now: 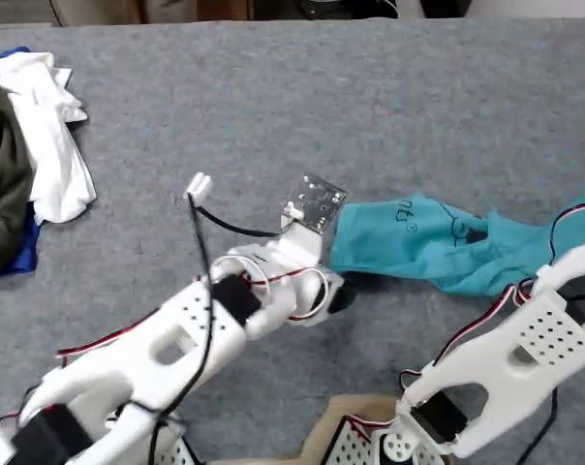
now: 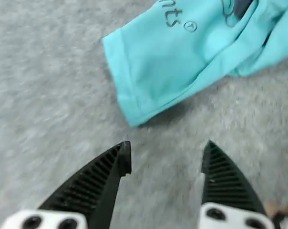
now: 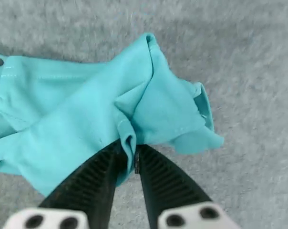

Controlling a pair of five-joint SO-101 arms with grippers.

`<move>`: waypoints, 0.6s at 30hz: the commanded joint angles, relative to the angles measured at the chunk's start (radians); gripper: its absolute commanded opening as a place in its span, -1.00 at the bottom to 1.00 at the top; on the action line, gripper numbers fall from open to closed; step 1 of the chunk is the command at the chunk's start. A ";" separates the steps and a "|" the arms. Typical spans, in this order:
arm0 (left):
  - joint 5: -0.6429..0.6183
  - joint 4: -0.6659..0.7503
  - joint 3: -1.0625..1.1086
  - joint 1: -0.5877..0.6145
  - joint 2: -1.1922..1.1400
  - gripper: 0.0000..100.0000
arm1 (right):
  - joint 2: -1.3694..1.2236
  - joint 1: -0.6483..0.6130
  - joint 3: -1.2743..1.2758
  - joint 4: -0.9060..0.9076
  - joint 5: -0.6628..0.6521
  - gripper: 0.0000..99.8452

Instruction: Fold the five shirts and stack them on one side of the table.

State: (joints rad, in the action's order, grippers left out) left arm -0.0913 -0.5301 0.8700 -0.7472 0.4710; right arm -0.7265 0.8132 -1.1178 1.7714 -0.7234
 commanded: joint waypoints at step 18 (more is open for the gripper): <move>-0.232 0.109 -0.354 0.009 -0.567 -0.56 | 0.081 0.016 0.025 0.011 -0.006 -0.99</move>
State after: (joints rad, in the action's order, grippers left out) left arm -0.3153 -0.4043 0.5754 -0.7258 -0.0967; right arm -0.7265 0.8132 -1.0902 1.7714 -0.7234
